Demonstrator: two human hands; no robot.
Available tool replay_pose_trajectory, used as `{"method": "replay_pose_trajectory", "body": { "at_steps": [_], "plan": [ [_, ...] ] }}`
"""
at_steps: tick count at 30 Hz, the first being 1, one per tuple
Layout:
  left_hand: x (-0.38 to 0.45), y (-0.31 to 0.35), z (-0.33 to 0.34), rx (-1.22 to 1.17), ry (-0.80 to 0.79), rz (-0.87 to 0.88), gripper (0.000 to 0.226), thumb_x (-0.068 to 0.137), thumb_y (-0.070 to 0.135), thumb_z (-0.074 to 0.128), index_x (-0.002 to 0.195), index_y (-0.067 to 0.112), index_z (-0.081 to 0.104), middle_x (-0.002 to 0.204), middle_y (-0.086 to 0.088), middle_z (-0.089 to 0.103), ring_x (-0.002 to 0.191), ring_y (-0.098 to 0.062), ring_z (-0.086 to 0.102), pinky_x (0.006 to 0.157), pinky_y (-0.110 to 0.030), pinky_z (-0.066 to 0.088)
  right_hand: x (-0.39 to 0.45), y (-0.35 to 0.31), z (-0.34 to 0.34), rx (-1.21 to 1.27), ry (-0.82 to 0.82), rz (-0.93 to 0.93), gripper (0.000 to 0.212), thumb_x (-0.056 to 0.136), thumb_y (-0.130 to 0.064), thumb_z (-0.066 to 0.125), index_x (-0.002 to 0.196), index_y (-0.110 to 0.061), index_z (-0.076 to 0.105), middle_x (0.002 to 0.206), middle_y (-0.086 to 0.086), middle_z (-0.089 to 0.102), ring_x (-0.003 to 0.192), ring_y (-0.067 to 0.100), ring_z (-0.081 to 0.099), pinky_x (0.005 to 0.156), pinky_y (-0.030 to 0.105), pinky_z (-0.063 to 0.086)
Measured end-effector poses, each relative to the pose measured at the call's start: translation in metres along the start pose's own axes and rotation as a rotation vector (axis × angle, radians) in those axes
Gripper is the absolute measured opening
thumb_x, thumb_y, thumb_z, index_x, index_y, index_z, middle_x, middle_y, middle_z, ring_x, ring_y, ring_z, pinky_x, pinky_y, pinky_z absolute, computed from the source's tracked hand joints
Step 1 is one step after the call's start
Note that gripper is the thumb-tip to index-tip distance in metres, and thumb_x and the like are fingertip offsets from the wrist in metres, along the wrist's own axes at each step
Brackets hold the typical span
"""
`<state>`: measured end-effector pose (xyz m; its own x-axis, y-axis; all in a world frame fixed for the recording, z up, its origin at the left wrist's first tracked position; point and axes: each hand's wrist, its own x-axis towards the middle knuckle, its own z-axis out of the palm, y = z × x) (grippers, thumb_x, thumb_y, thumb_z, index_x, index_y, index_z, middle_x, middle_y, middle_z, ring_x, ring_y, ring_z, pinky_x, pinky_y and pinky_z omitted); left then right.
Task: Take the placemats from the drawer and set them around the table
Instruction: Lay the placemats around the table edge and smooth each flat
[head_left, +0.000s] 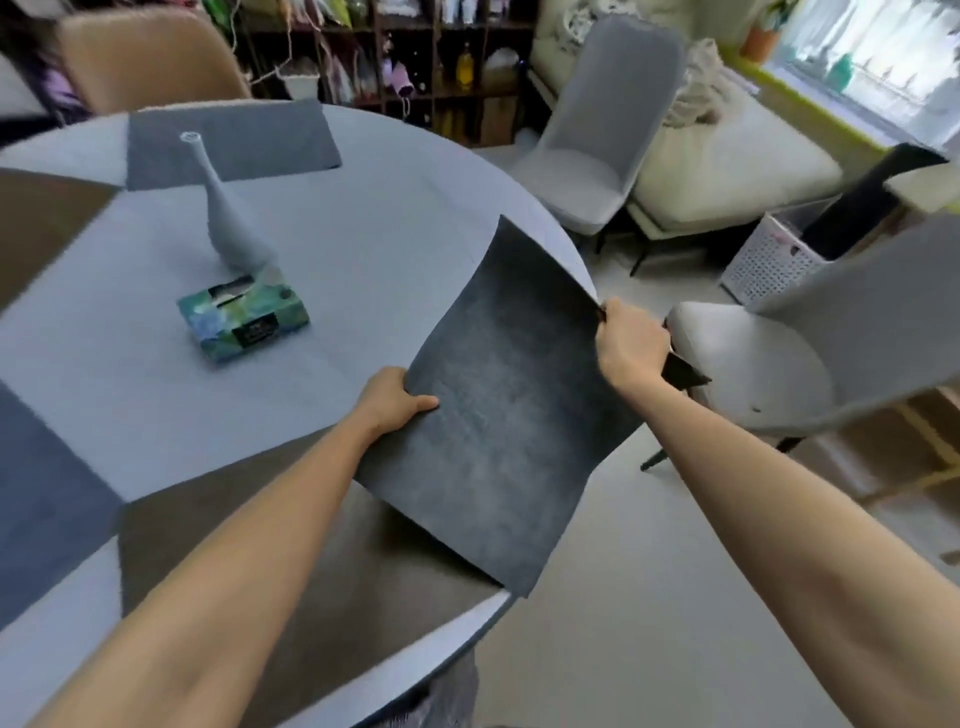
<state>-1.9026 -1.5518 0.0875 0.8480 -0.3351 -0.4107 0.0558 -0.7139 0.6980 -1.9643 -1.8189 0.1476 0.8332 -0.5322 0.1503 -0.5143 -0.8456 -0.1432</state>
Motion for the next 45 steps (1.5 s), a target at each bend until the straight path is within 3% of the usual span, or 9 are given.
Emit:
{"method": "replay_pose_trajectory", "body": {
  "at_steps": [4,8,13,16,19,26,36,40,45],
  "plan": [
    [0.04,0.0,-0.005,0.023,0.06,-0.082,0.034,0.08,0.033,0.074,0.103,0.009,0.069,0.106,-0.011,0.07,0.096,-0.029,0.064,0.083,-0.038,0.052,0.055,-0.03,0.026,-0.055,-0.072,-0.16,0.014,0.091,-0.002,0.041,0.1,-0.005,0.052,0.092,0.019,0.063,0.082,0.038,0.059,0.059,0.035,0.033],
    [0.06,0.0,-0.01,0.099,0.195,-0.197,0.032,0.08,0.037,0.072,0.104,0.018,0.066,0.104,-0.003,0.068,0.096,-0.027,0.063,0.077,-0.035,0.049,0.096,-0.05,0.055,-0.005,-0.136,-0.28,0.019,0.09,0.004,0.042,0.104,-0.003,0.051,0.089,0.017,0.061,0.08,0.036,0.058,0.071,0.043,0.051],
    [0.081,0.006,0.002,0.346,0.356,-0.305,0.019,0.086,0.023,0.061,0.102,0.014,0.059,0.106,-0.009,0.064,0.096,-0.03,0.059,0.068,-0.032,0.036,0.146,-0.057,0.103,-0.025,-0.291,-0.43,0.019,0.088,0.003,0.045,0.106,-0.006,0.044,0.082,0.015,0.058,0.072,0.033,0.056,0.067,0.041,0.046],
    [0.093,0.012,0.022,0.452,0.384,-0.439,0.045,0.087,0.026,0.063,0.128,0.013,0.048,0.133,-0.012,0.05,0.12,-0.031,0.047,0.089,-0.039,0.038,0.174,-0.054,0.131,-0.104,-0.369,-0.542,0.022,0.086,0.003,0.046,0.106,-0.005,0.044,0.092,0.017,0.062,0.081,0.037,0.06,0.065,0.036,0.04],
    [0.101,0.028,0.051,0.375,0.329,-0.597,0.082,0.088,0.039,0.064,0.151,0.017,0.017,0.159,-0.013,0.011,0.146,-0.032,0.012,0.115,-0.051,0.013,0.199,-0.046,0.151,-0.114,-0.471,-0.632,0.025,0.087,0.003,0.041,0.111,-0.004,0.042,0.1,0.019,0.062,0.089,0.038,0.06,0.068,0.036,0.038],
    [0.105,0.082,0.136,0.164,0.285,-0.657,0.103,0.08,0.056,0.066,0.154,0.025,0.0,0.161,-0.009,-0.015,0.147,-0.033,-0.015,0.114,-0.064,0.0,0.236,0.0,0.169,-0.026,-0.733,-0.555,0.034,0.088,-0.013,0.048,0.117,-0.004,0.034,0.112,0.02,0.057,0.101,0.04,0.056,0.074,0.039,0.039],
    [0.119,0.134,0.234,0.114,0.225,-0.691,0.105,0.082,0.063,0.058,0.152,0.03,-0.012,0.159,-0.006,-0.023,0.146,-0.036,-0.018,0.112,-0.066,-0.001,0.26,0.068,0.181,0.029,-0.738,-0.672,0.023,0.093,-0.02,0.05,0.089,-0.001,0.061,0.095,0.018,0.062,0.097,0.035,0.058,0.071,0.031,0.038],
    [0.123,0.148,0.259,0.088,0.261,-0.746,0.094,0.089,0.063,0.047,0.152,0.029,-0.013,0.158,-0.006,-0.025,0.145,-0.036,-0.02,0.111,-0.067,-0.001,0.271,0.075,0.183,0.051,-0.708,-0.795,0.032,0.091,-0.023,0.053,0.063,-0.009,0.048,0.079,0.014,0.053,0.088,0.036,0.057,0.066,0.03,0.036],
    [0.137,0.159,0.276,0.084,0.322,-0.815,0.086,0.092,0.062,0.04,0.153,0.03,-0.012,0.158,-0.007,-0.025,0.145,-0.035,-0.02,0.11,-0.067,0.0,0.287,0.085,0.191,-0.008,-0.625,-0.965,0.026,0.096,-0.025,0.046,0.083,-0.006,0.057,0.104,0.019,0.051,0.094,0.037,0.054,0.069,0.034,0.038]
  ]
}}
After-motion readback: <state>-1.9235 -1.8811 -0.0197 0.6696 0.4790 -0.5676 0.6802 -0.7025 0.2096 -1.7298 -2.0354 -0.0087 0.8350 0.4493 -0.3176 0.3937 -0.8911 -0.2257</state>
